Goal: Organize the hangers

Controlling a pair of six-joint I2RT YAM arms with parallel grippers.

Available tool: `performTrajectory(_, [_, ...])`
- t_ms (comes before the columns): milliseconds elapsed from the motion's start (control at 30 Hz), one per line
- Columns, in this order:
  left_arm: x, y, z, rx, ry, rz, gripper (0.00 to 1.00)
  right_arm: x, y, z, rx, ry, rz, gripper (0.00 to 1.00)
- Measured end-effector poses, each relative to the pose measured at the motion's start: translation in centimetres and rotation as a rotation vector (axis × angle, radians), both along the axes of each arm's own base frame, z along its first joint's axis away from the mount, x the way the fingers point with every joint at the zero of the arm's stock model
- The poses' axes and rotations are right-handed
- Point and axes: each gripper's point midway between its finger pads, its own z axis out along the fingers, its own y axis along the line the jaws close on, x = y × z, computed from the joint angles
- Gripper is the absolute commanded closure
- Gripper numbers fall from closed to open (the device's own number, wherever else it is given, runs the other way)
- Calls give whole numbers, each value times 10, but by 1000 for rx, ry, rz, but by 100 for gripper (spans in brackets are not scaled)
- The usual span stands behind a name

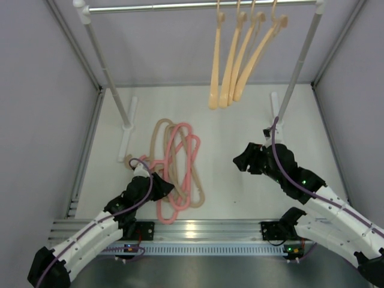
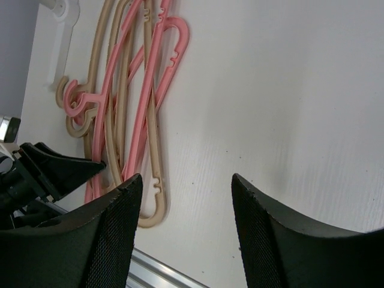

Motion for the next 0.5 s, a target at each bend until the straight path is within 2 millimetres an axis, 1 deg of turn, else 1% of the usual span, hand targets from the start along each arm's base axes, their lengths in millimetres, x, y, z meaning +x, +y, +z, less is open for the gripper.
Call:
performTrajectory(33, [0,0,1,-7,-6,1,56,0,0,0,1,0,1,41])
performTrajectory(133, [2,-2,8,-30,-31,1,64,0,1,0,4,2,-1,42])
performTrajectory(167, [3,-3,11,-39,-42,1,69,0,1,0,5,2,-1,41])
performTrajectory(267, [5,-6,22,-72,-77,-6,77,-1,1,-2,4,5,-1,42])
performTrajectory(400, [3,-10,26,-92,-84,-29,75,-1,0,-2,4,4,-1,41])
performTrajectory(500, [0,-9,17,-67,-48,-31,74,-2,0,-1,9,0,-1,42])
